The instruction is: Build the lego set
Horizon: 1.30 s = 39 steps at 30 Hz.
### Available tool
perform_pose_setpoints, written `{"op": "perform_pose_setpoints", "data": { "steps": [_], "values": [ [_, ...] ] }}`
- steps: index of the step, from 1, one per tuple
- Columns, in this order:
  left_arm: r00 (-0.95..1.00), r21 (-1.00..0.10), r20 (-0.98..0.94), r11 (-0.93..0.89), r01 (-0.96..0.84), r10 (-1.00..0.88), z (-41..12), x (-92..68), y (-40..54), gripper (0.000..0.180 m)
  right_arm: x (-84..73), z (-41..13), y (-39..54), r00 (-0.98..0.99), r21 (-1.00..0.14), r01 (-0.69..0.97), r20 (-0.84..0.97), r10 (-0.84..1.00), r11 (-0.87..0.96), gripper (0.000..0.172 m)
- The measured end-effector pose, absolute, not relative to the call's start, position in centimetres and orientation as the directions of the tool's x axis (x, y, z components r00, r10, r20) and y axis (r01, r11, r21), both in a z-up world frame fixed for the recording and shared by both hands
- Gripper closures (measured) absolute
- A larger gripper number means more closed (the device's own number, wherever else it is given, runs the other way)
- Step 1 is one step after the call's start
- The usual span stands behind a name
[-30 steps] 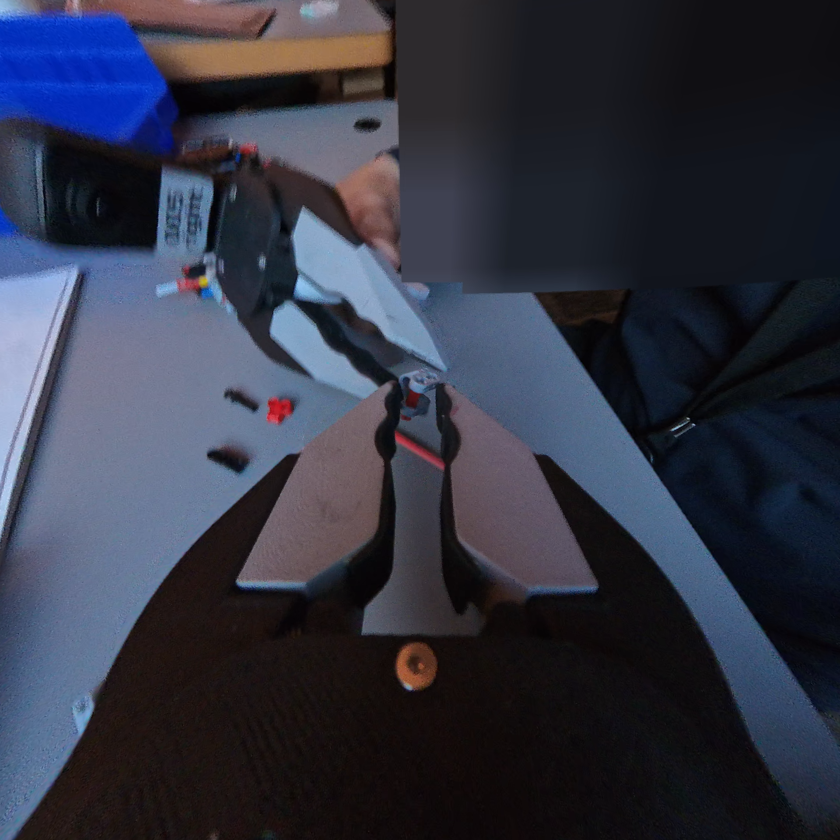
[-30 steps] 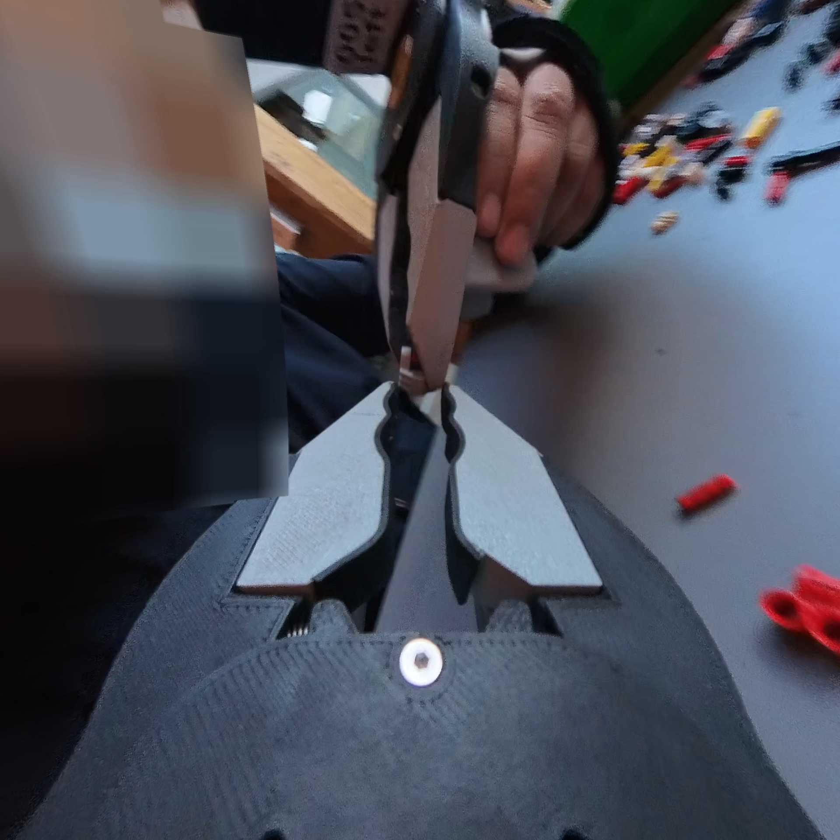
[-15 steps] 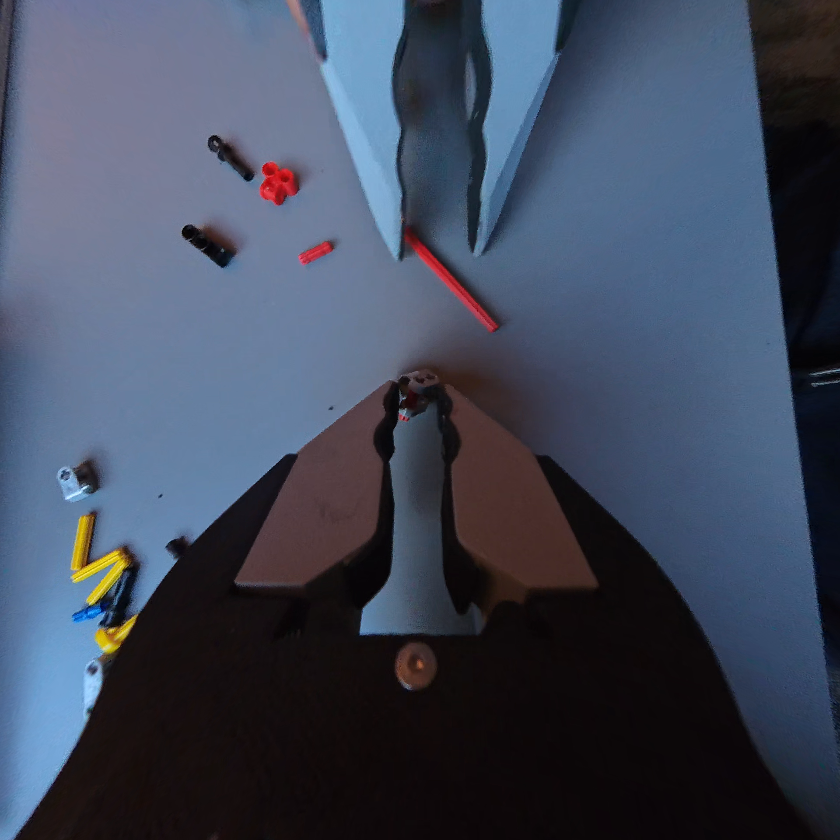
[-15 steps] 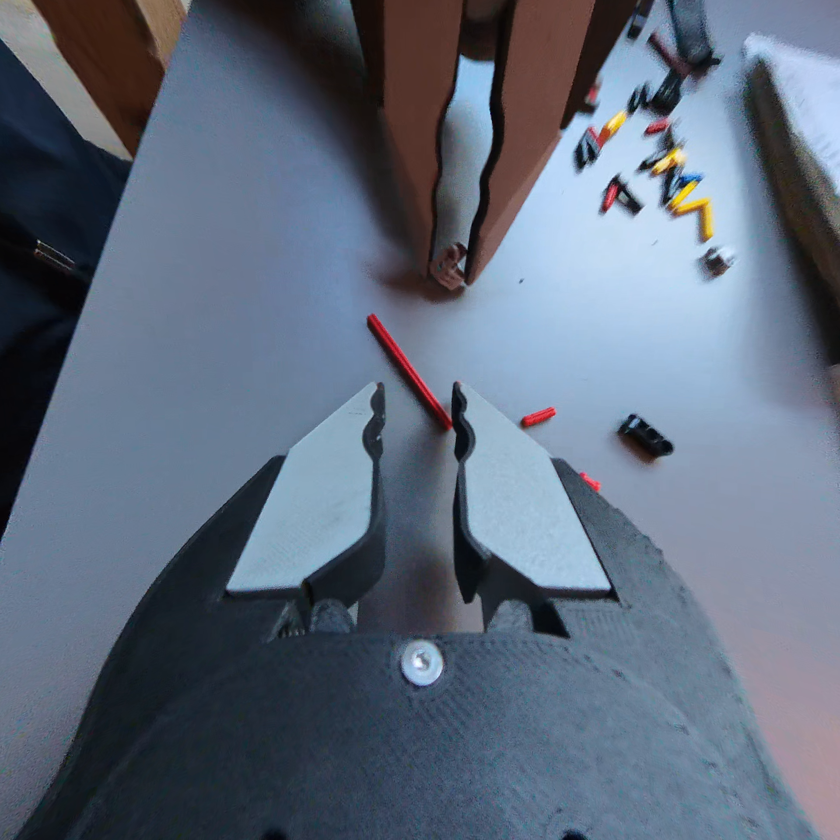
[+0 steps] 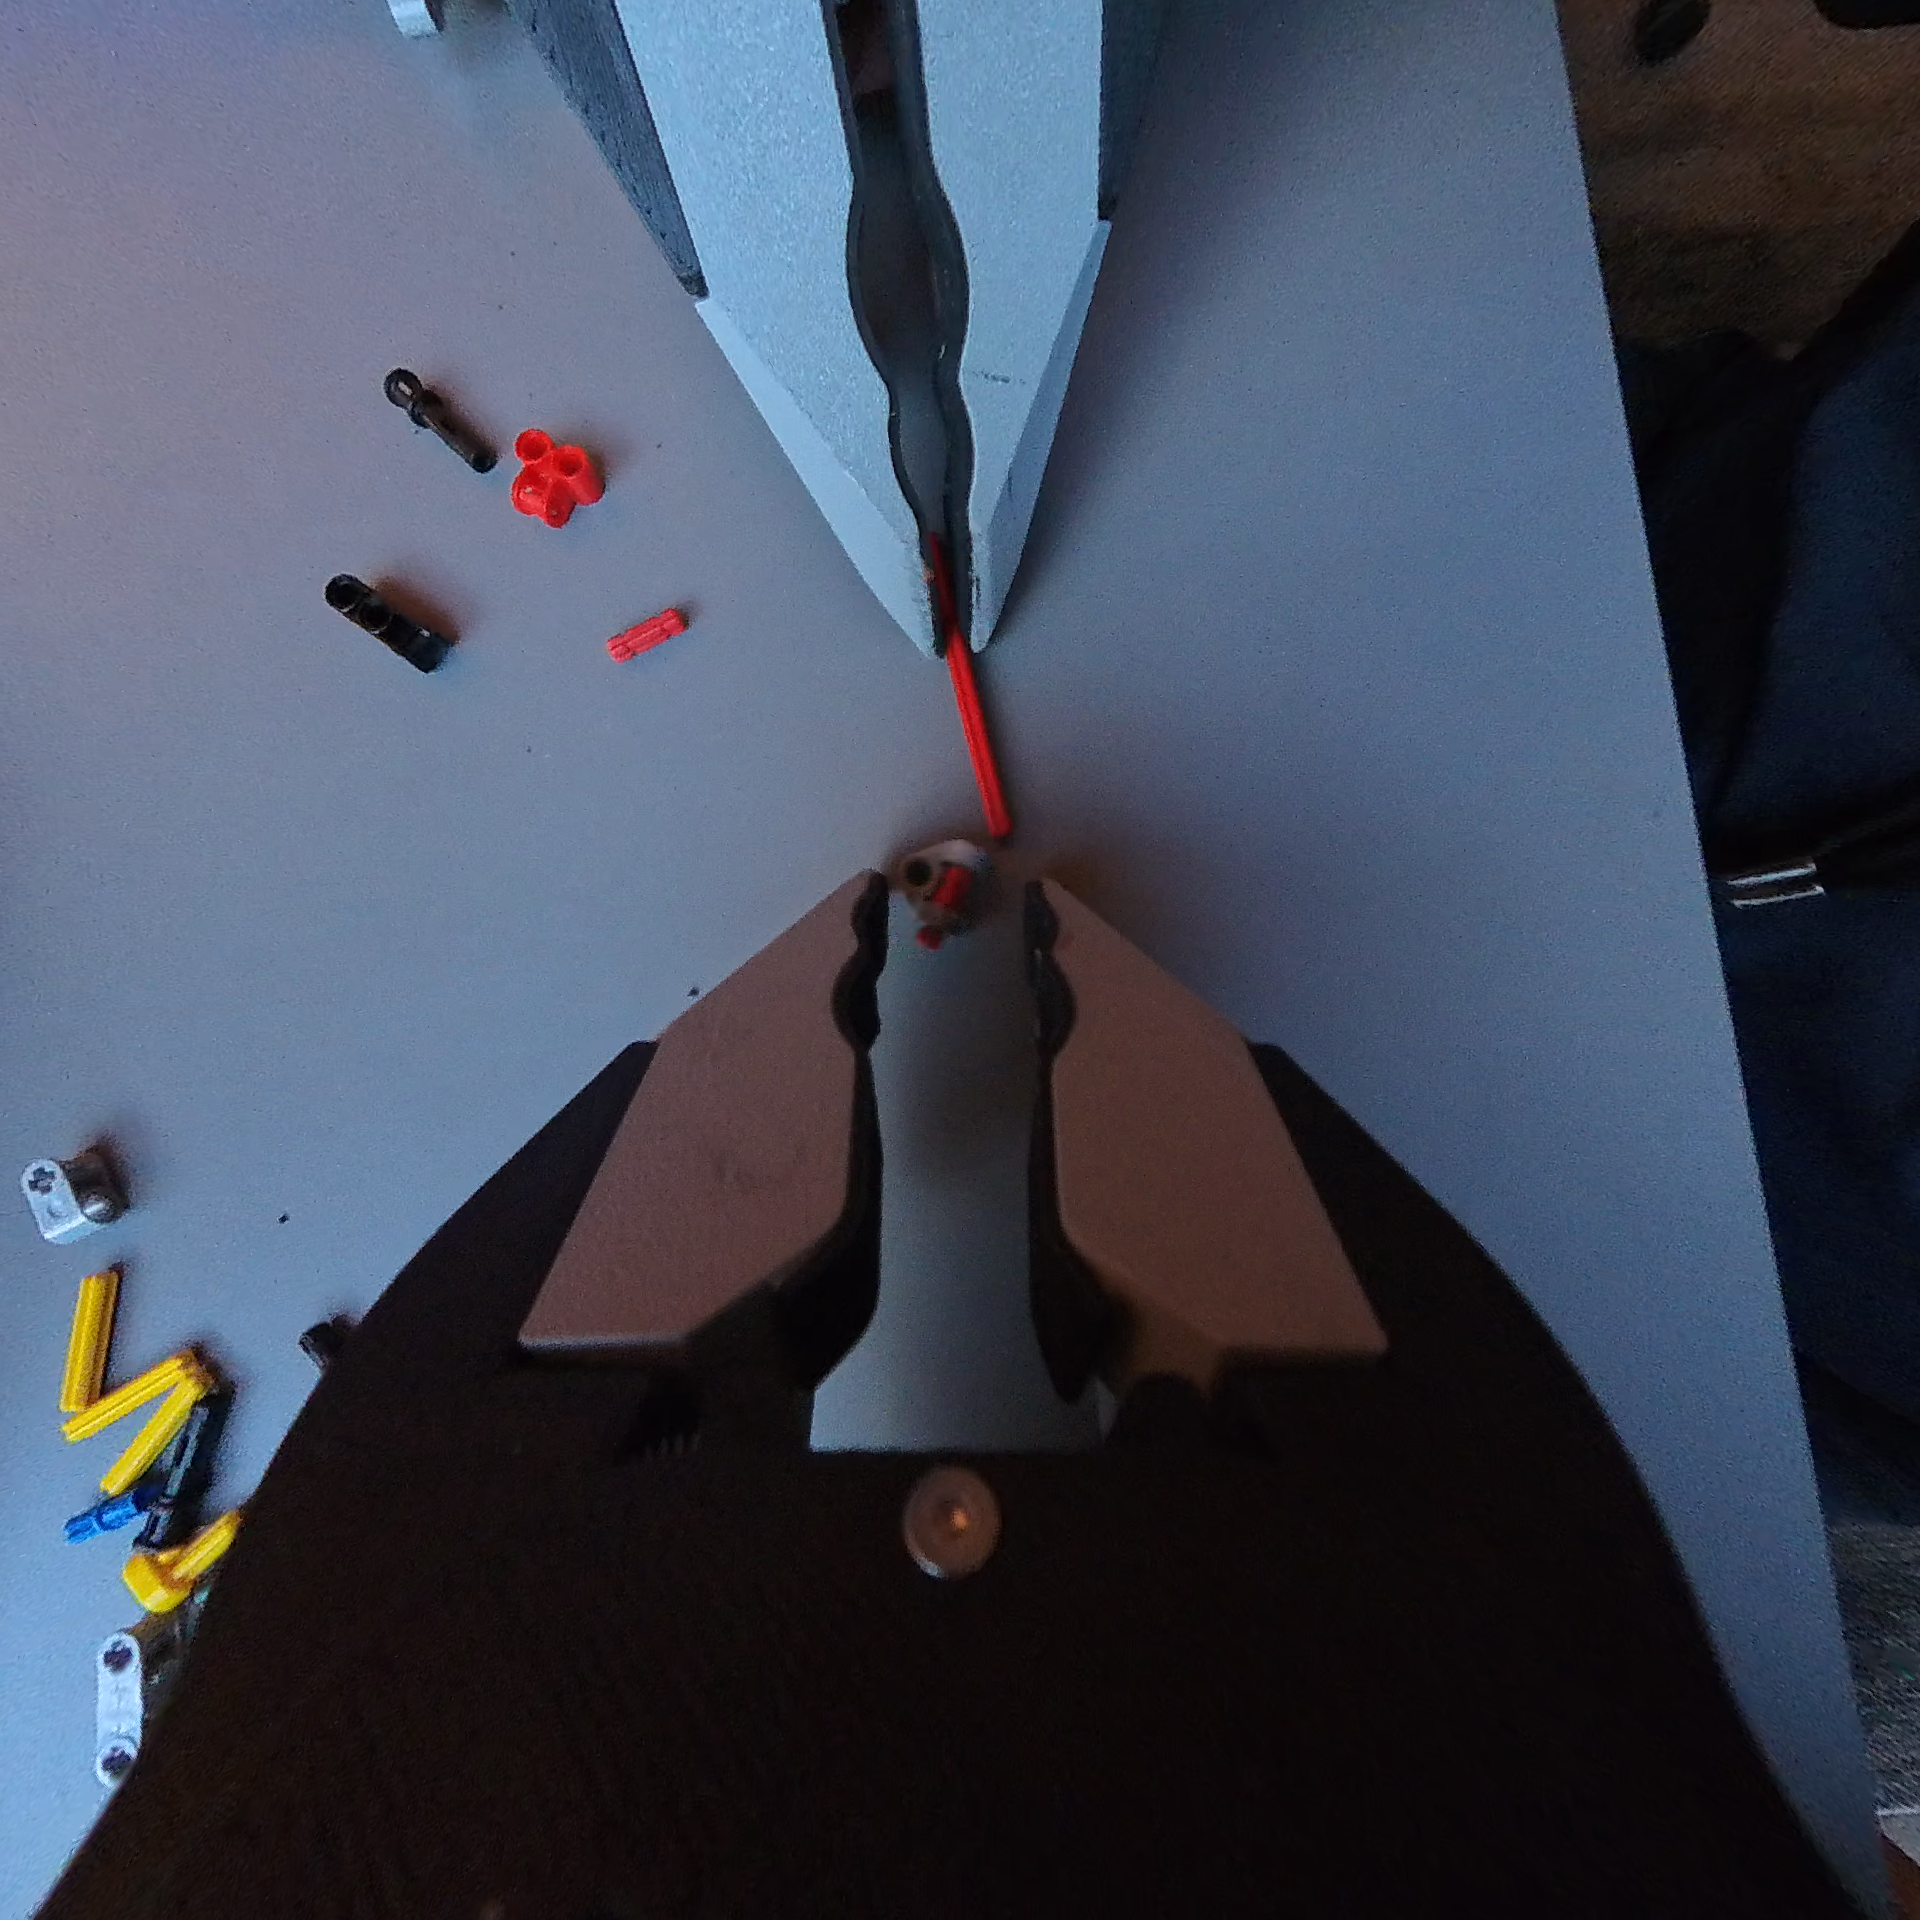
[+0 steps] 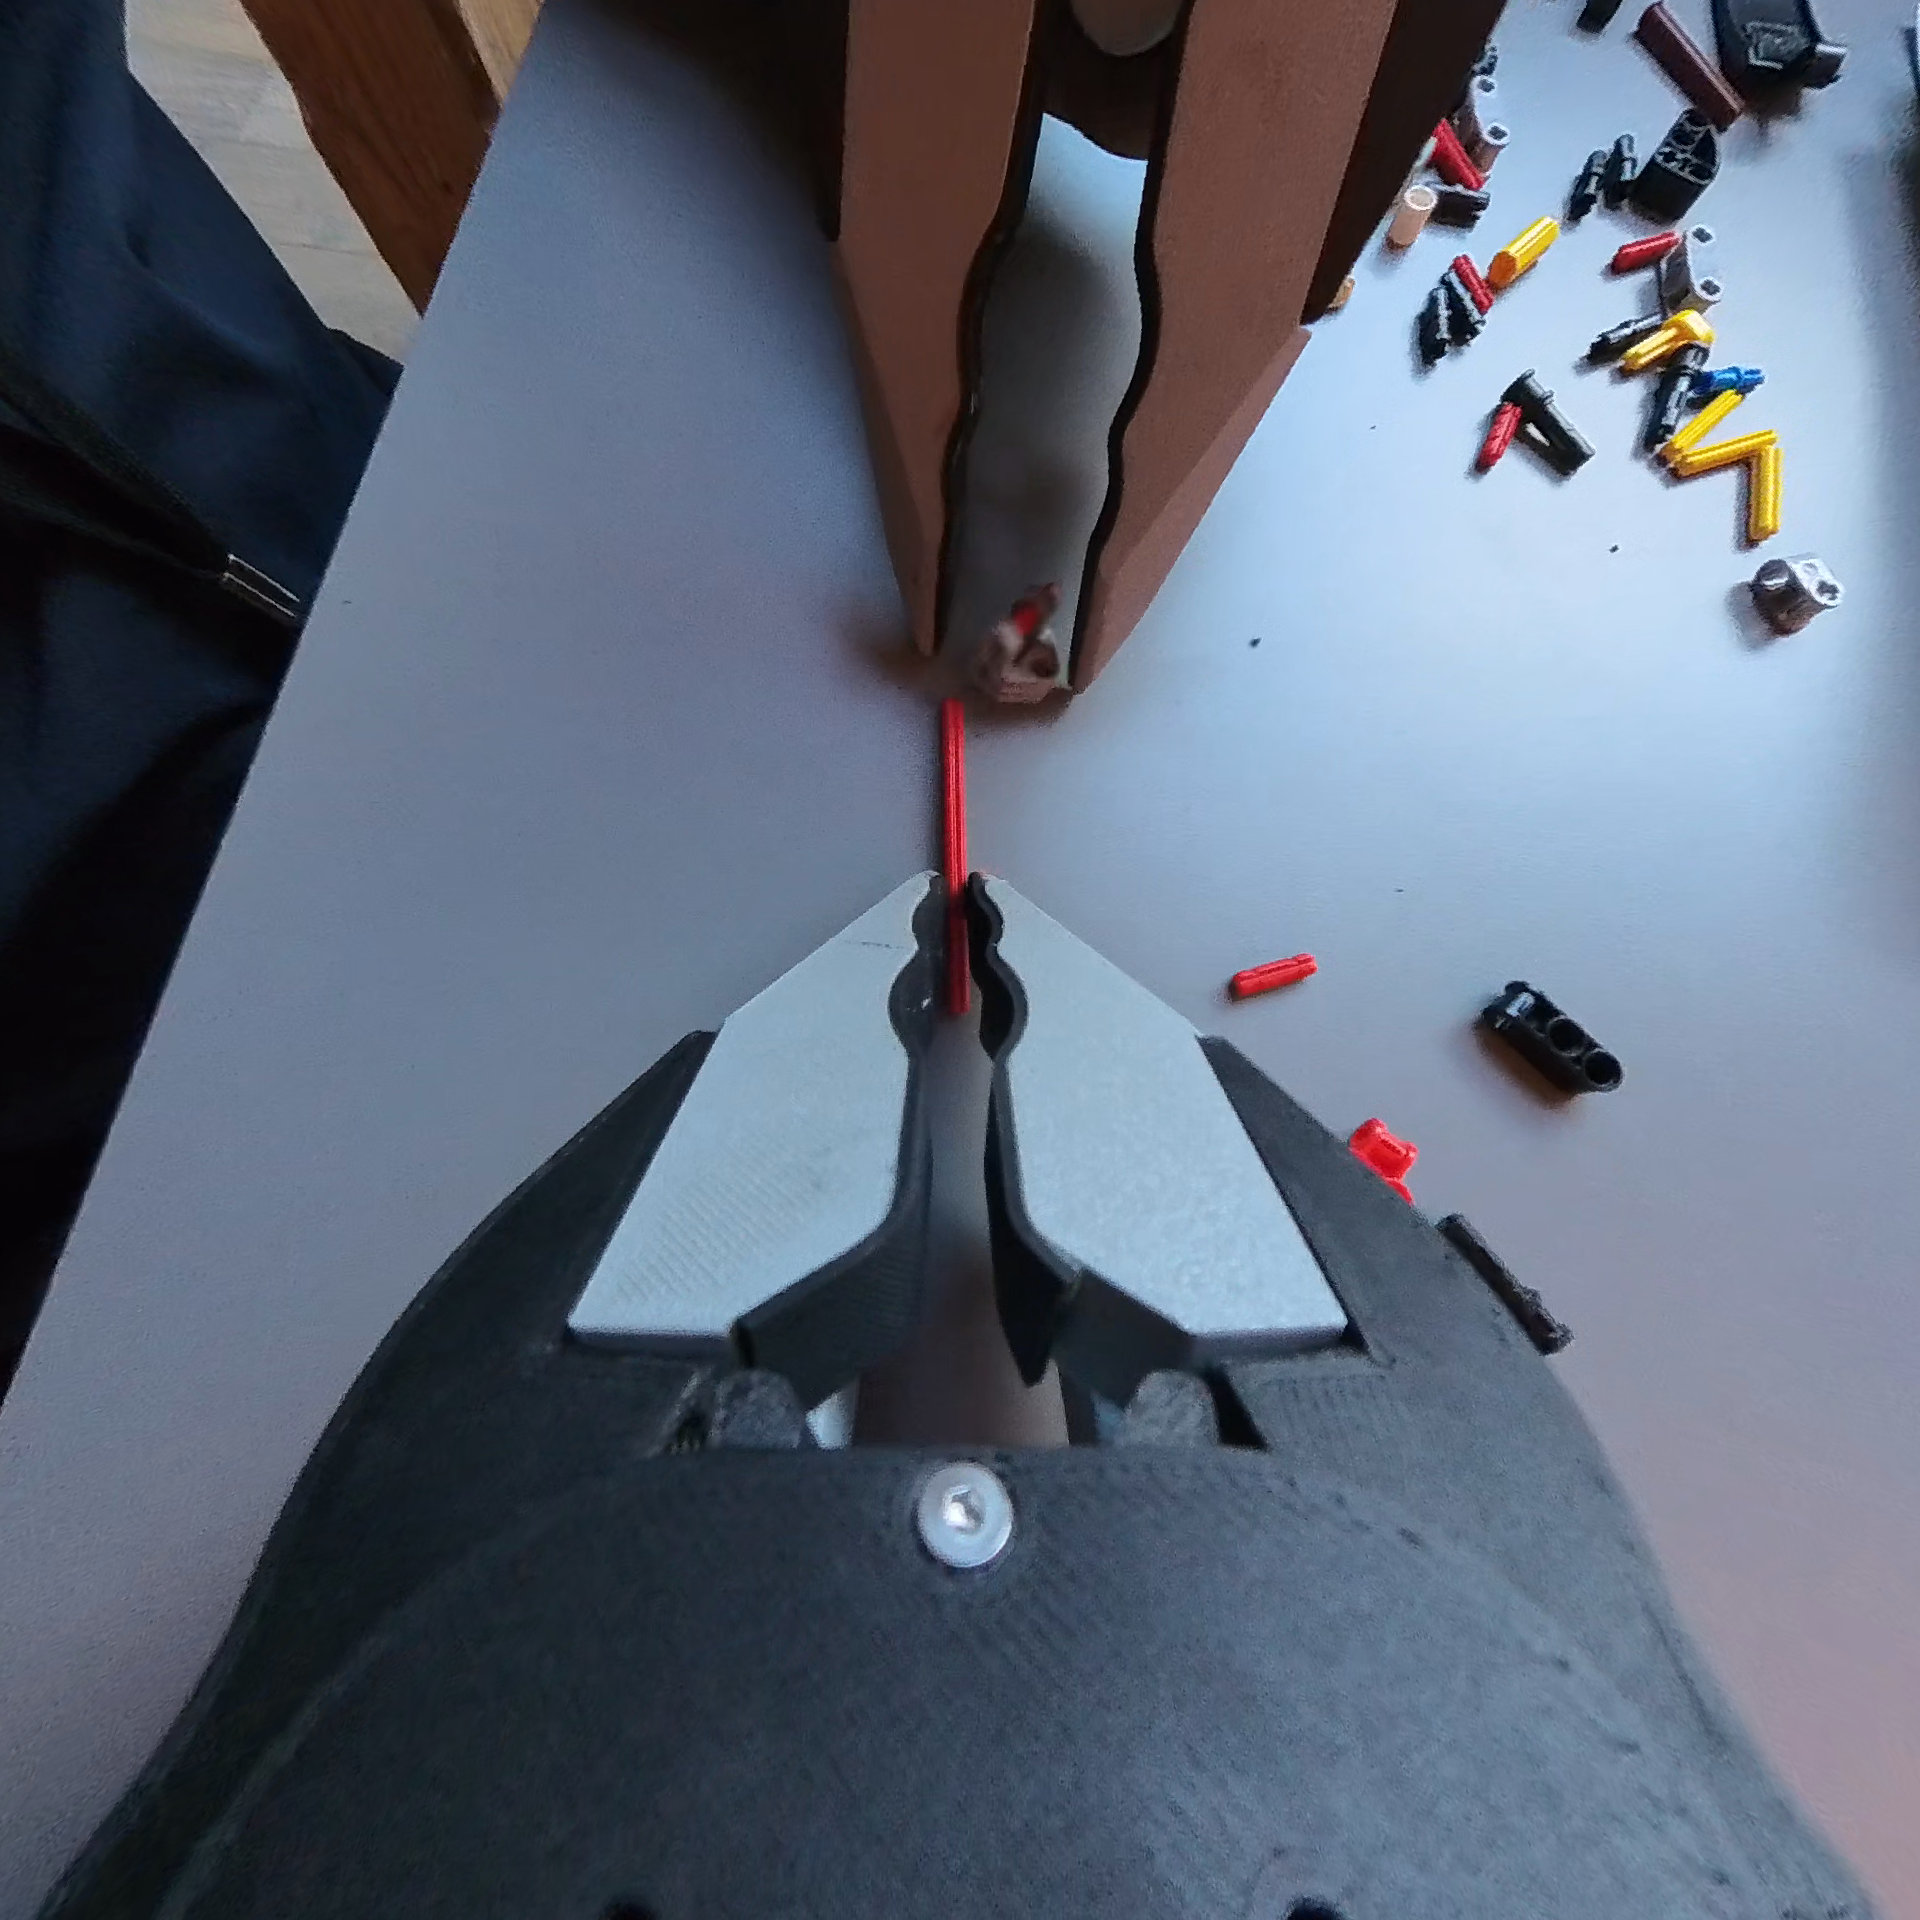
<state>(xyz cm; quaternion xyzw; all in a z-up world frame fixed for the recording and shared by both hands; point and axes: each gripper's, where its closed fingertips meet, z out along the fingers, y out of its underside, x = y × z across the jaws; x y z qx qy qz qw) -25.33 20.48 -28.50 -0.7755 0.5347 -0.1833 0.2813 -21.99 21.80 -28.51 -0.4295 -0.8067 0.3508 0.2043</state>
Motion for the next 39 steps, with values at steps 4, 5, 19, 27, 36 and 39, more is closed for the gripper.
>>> {"op": "perform_pose_setpoints", "data": {
  "steps": [4, 5, 19, 27, 36, 39],
  "values": [
    [0.357, -0.641, -0.021, -0.262, -0.721, -0.934, -28.2, -25.0, 20.5, 0.157, -21.6, -28.5, 21.6, -0.54, -0.742, 0.567, -0.008, 0.841, 0.357, 0.171],
    [0.358, -0.644, -0.018, -0.263, -0.718, -0.934, -28.1, -24.9, 20.5, 0.156, -21.5, -28.5, 21.6, -0.537, -0.742, 0.571, -0.013, 0.844, 0.351, 0.172],
    [0.381, -0.651, 0.021, -0.302, -0.696, -0.924, -28.5, -25.2, 20.8, 0.158, -19.9, -28.4, 25.5, -0.361, -0.734, 0.638, -0.017, 0.932, 0.234, 0.172],
    [0.397, -0.662, 0.025, -0.313, -0.681, -0.917, -28.6, -24.9, 20.9, 0.159, -19.3, -28.6, 27.2, 0.052, -0.678, 0.722, -0.143, 0.988, -0.136, 0.172],
    [0.441, -0.685, 0.058, -0.357, -0.634, -0.895, -28.5, -24.5, 20.8, 0.159, -19.1, -28.6, 26.6, 0.28, -0.675, 0.669, -0.159, 0.947, -0.311, 0.172],
    [0.44, -0.685, 0.052, -0.353, -0.637, -0.896, -28.5, -24.6, 20.7, 0.16, -19.3, -28.6, 26.6, 0.289, -0.681, 0.661, -0.156, 0.944, -0.315, 0.172]
  ]
}}
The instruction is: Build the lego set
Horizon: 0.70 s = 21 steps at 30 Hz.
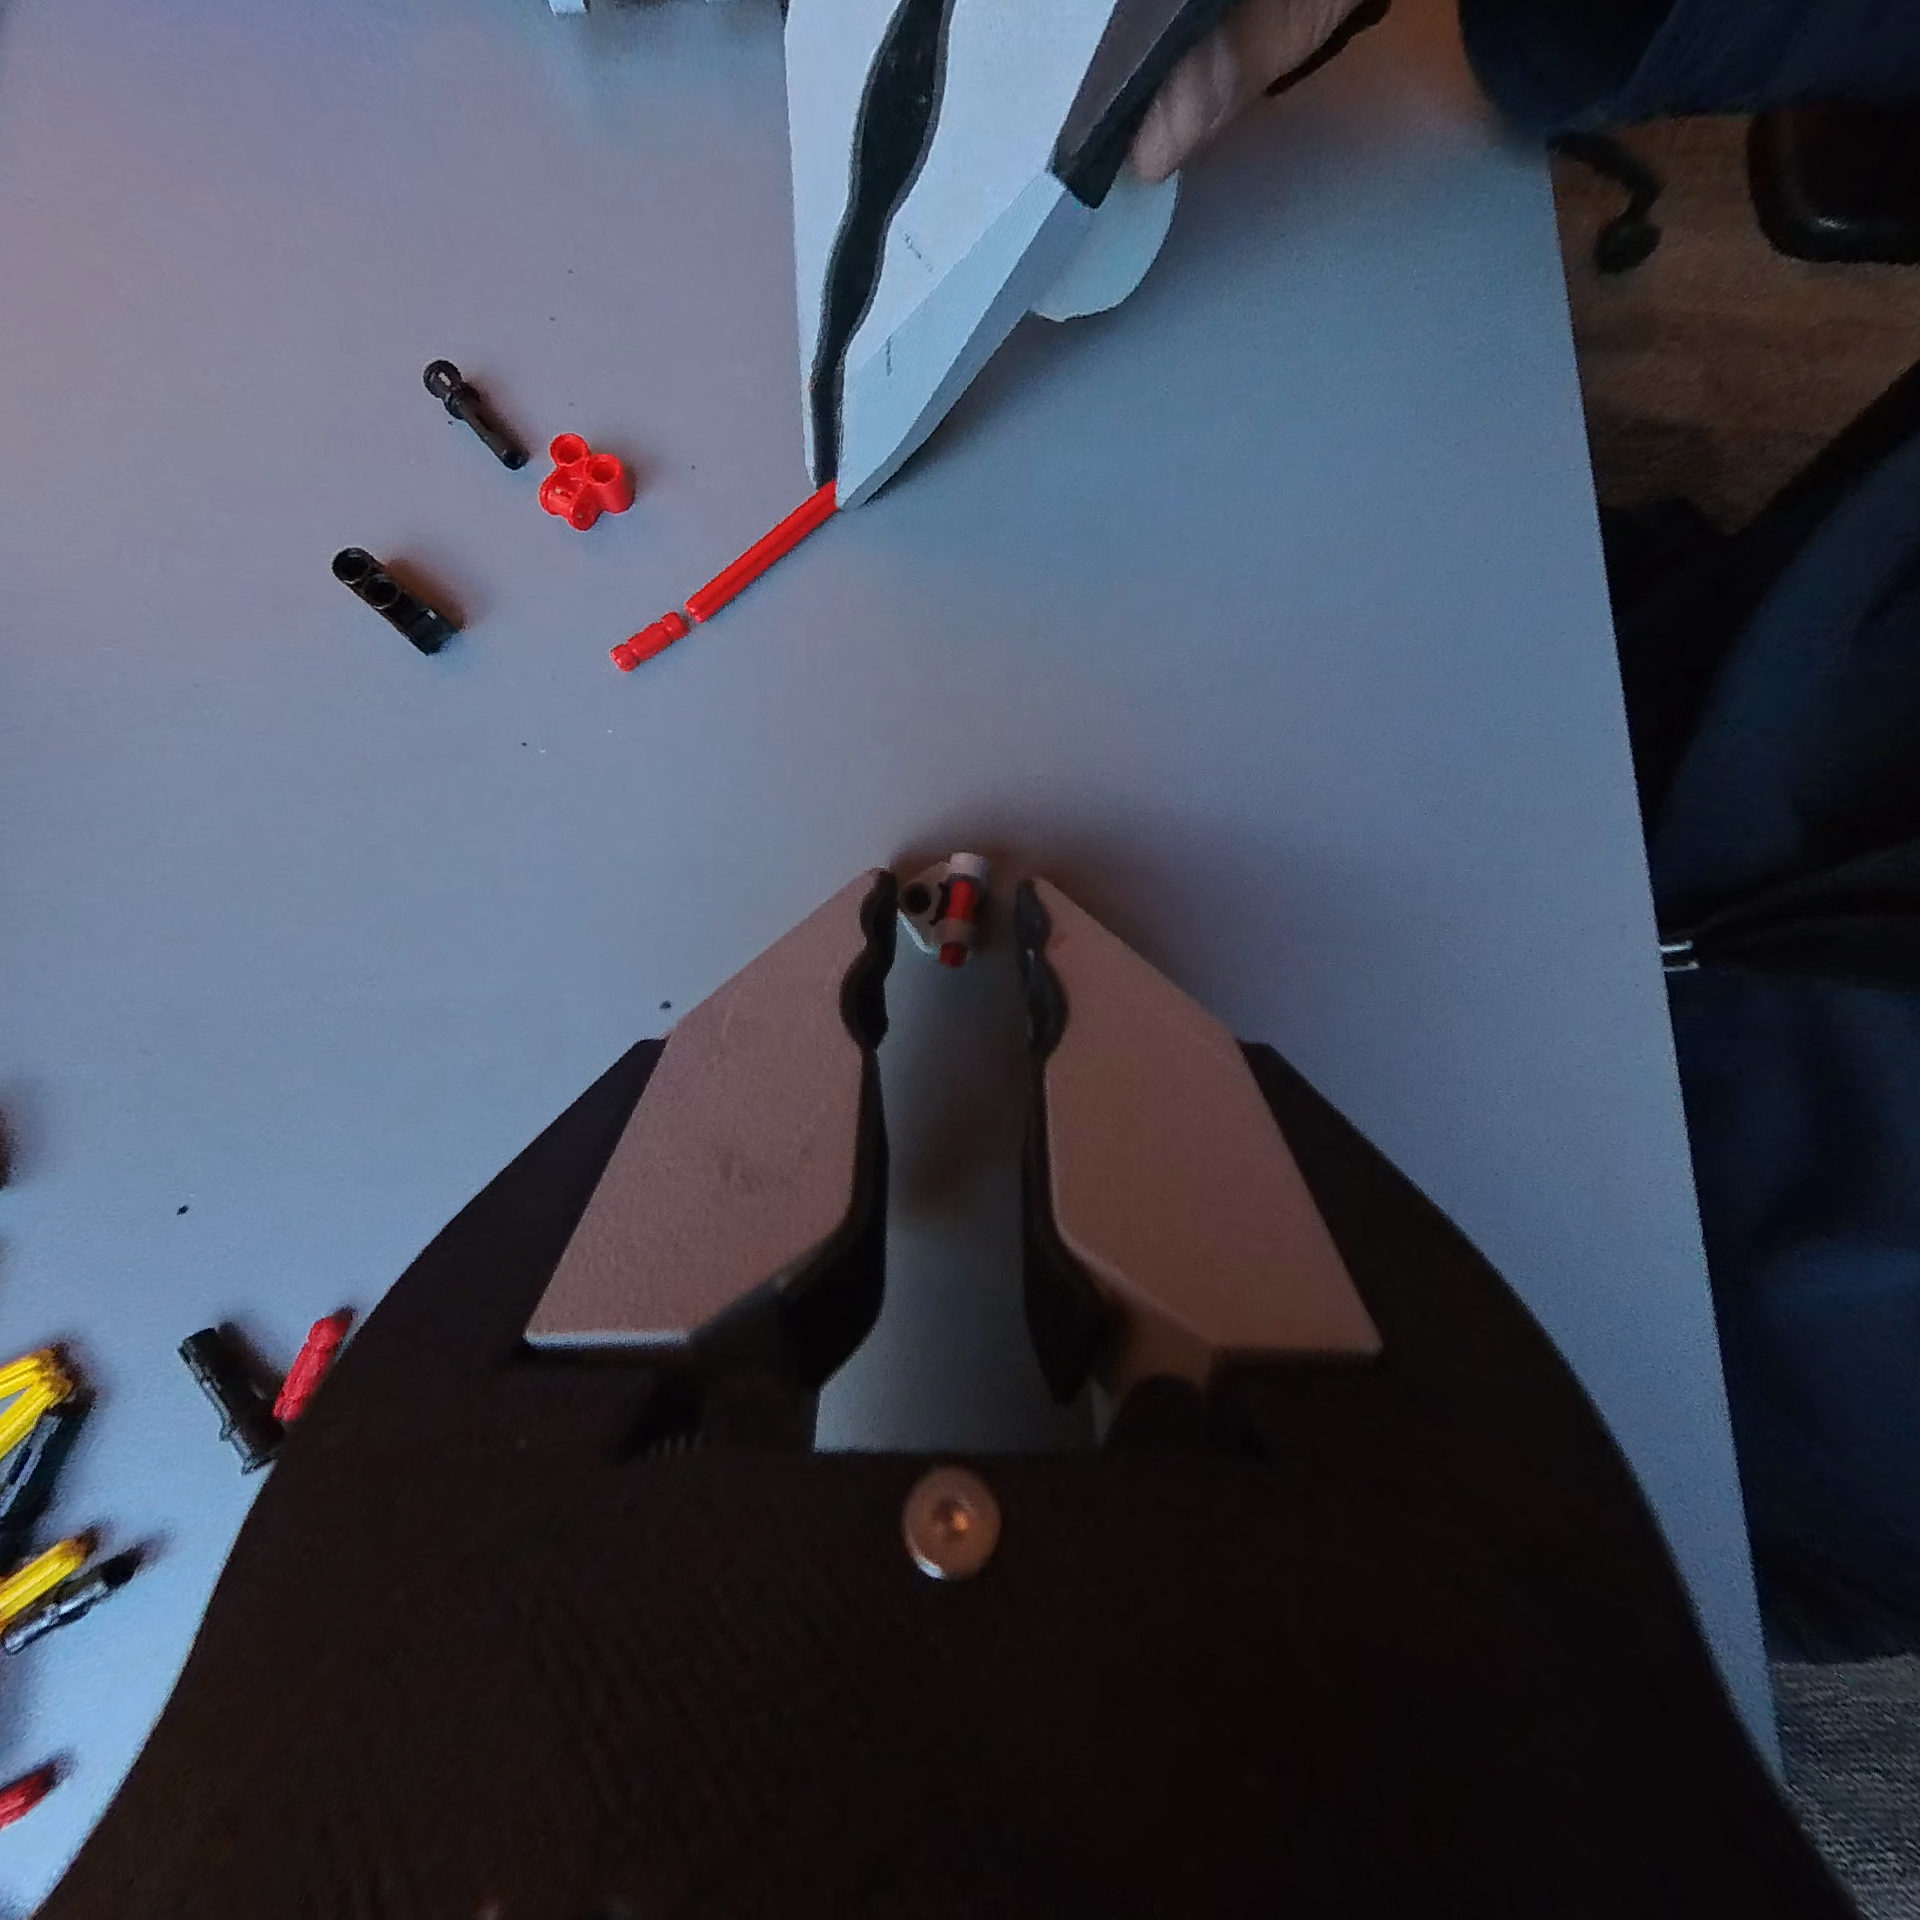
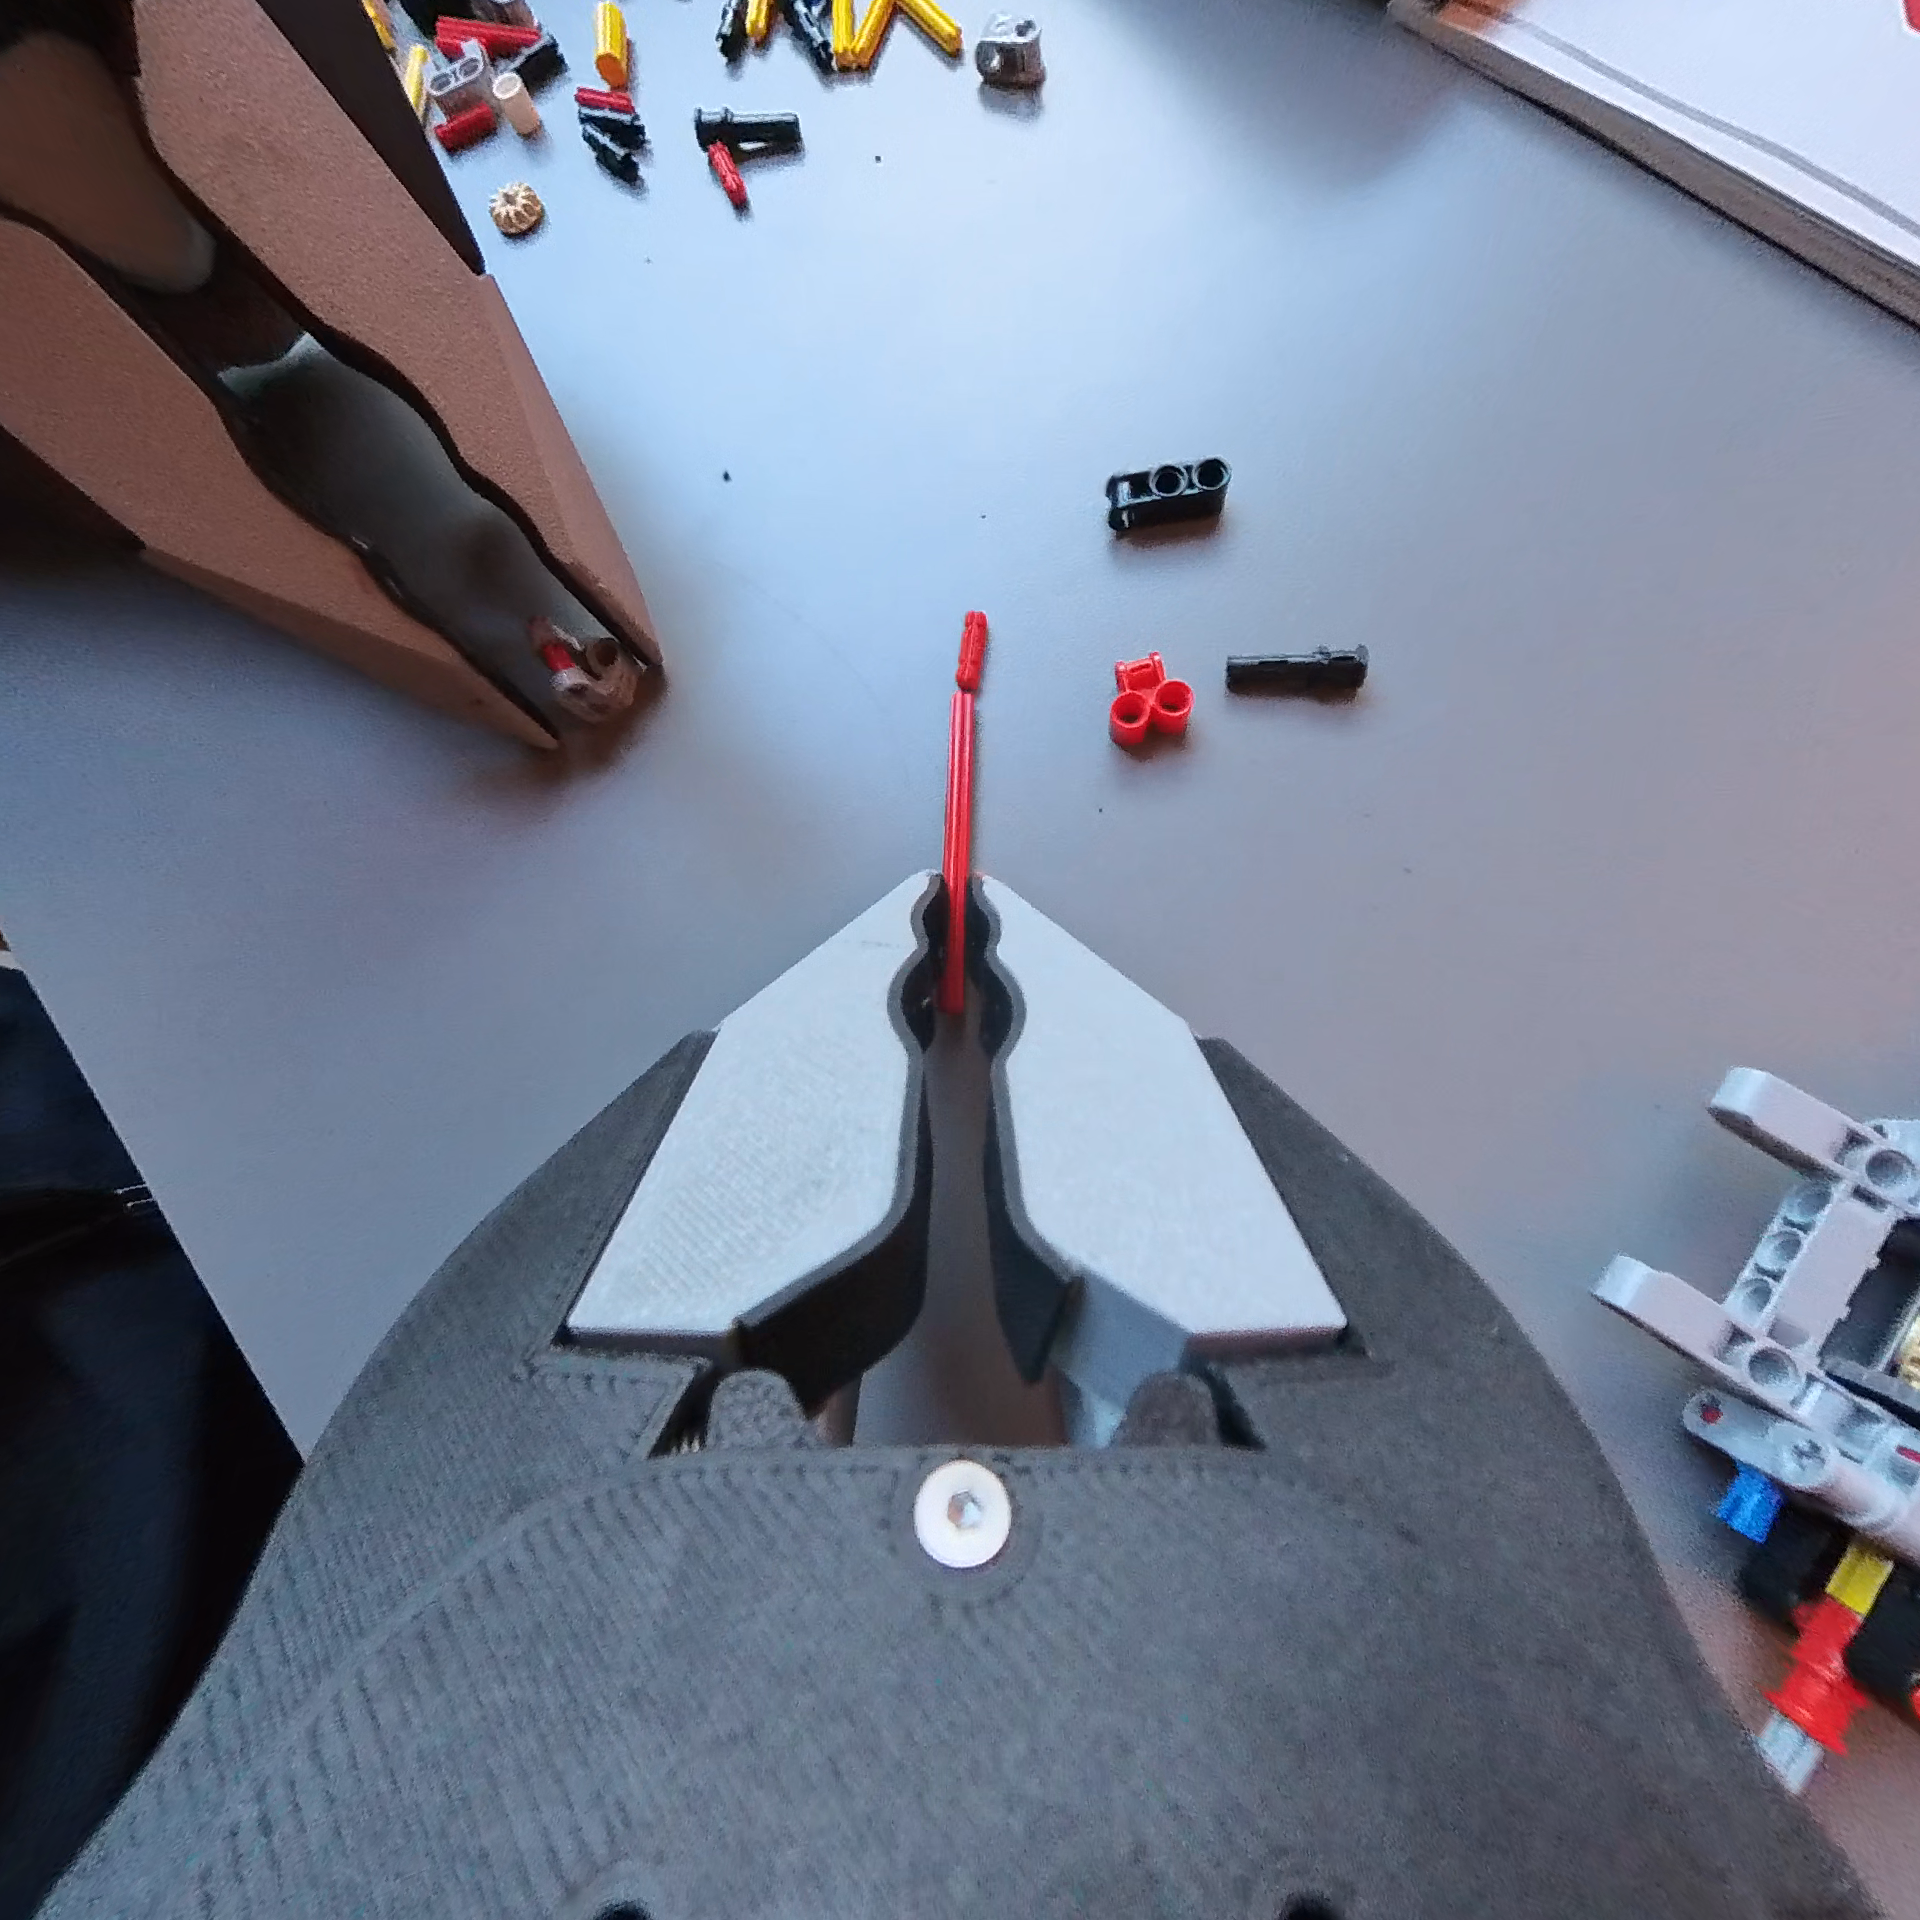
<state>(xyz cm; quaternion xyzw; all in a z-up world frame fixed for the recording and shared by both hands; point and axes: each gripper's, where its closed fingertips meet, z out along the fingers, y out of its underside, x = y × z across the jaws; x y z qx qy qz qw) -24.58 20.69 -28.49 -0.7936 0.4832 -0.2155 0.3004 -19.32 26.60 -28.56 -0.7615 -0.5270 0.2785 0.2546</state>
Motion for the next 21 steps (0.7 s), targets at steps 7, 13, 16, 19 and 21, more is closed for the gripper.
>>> {"op": "perform_pose_setpoints", "data": {
  "steps": [7, 13, 16, 19, 21],
  "values": [
    [0.449, -0.686, 0.074, -0.373, -0.625, -0.89, -28.45, -24.74, 20.52, 0.16, -19.53, -28.57, 26.61, 0.306, -0.672, 0.66, -0.167, 0.937, -0.336, 0.172],
    [0.451, -0.686, 0.075, -0.374, -0.625, -0.889, -28.44, -24.76, 20.53, 0.161, -19.52, -28.56, 26.62, 0.312, -0.677, 0.648, -0.184, 0.932, -0.351, 0.172],
    [0.454, -0.688, 0.088, -0.383, -0.616, -0.887, -28.41, -24.77, 20.56, 0.162, -19.51, -28.56, 26.6, 0.314, -0.68, 0.64, -0.193, 0.93, -0.358, 0.172],
    [0.452, -0.689, 0.099, -0.389, -0.611, -0.887, -28.38, -24.74, 20.48, 0.16, -19.5, -28.55, 26.6, 0.316, -0.682, 0.638, -0.193, 0.929, -0.358, 0.172],
    [0.449, -0.69, 0.099, -0.387, -0.612, -0.888, -28.38, -24.74, 20.44, 0.159, -19.5, -28.54, 26.6, 0.315, -0.682, 0.636, -0.198, 0.928, -0.361, 0.172]
  ]
}}
